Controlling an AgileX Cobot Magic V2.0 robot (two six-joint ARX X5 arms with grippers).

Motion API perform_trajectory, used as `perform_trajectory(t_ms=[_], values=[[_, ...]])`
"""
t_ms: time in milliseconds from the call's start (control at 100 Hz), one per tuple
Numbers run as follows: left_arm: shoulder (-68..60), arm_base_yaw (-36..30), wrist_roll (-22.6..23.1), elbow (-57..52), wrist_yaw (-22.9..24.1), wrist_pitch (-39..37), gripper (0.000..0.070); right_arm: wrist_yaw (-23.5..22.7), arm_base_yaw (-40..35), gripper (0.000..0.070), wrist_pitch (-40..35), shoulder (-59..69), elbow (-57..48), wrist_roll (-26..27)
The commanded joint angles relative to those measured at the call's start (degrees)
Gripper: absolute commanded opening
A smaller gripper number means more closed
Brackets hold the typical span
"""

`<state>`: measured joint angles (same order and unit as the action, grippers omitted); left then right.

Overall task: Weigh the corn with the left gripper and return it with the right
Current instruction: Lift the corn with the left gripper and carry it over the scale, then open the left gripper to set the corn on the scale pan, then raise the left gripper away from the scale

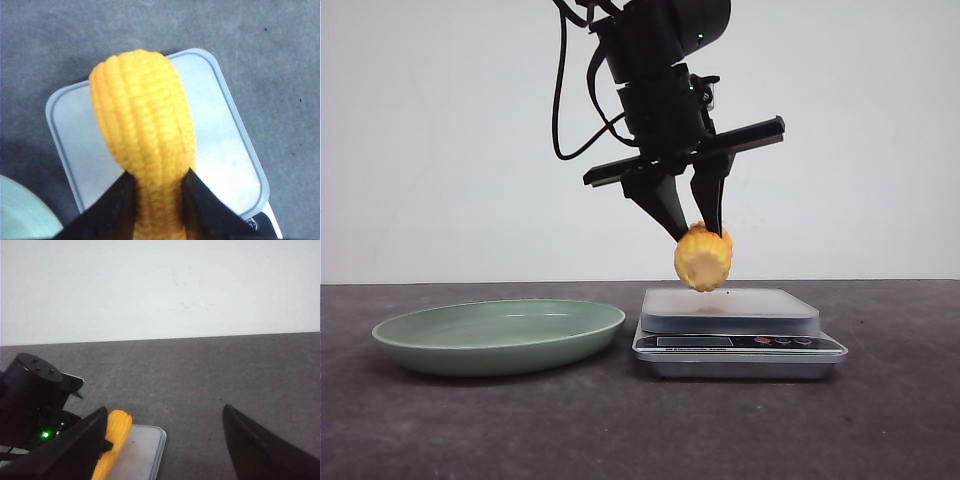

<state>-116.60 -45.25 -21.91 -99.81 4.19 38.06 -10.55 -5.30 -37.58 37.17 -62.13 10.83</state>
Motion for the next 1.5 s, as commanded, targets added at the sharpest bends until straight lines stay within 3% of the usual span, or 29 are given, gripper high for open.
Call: perform_trajectory(t_ms=[0, 260, 330, 410, 470, 960, 1200, 1490], values=[[-1.09, -0.79, -0.28, -1.79, 0.04, -0.37, 0.0004, 0.02, -0.24, 0.0457, 0.24, 0.15, -1.31, -0.57], [-1.31, -0.79, -0.24, -1.79, 0.13, -0.35, 0.0026, 0.02, -0.24, 0.0457, 0.24, 0.15, -1.31, -0.57], [-1.31, -0.79, -0.24, -1.79, 0.13, -0.37, 0.0141, 0.02, -0.24, 0.0457, 0.22, 0.15, -1.31, -0.57], [-1.31, -0.79, -0.26, -1.81, 0.13, -0.37, 0.0367, 0.02, -0.24, 0.0457, 0.22, 0.15, -1.31, -0.57], [-1.31, -0.79, -0.24, -1.79, 0.15, -0.33, 0.0444, 0.02, -0.24, 0.0457, 0.22, 0.15, -1.31, -0.57], [-1.29, -0.85, 0.63, -1.81, 0.35, -0.35, 0.0439, 0.02, -0.24, 0.0457, -0.07, 0.15, -1.31, -0.55], [6.05, 0.04, 5.35, -2.12, 7.91, 3.04, 0.0438, 0.02, -0.24, 0.0457, -0.15, 0.15, -1.31, -0.57], [29.51, 1.90, 11.72, -2.12, 13.68, 4.68, 0.0434, -0.02, -0.24, 0.0457, -0.22, 0.17, -1.31, -0.81]])
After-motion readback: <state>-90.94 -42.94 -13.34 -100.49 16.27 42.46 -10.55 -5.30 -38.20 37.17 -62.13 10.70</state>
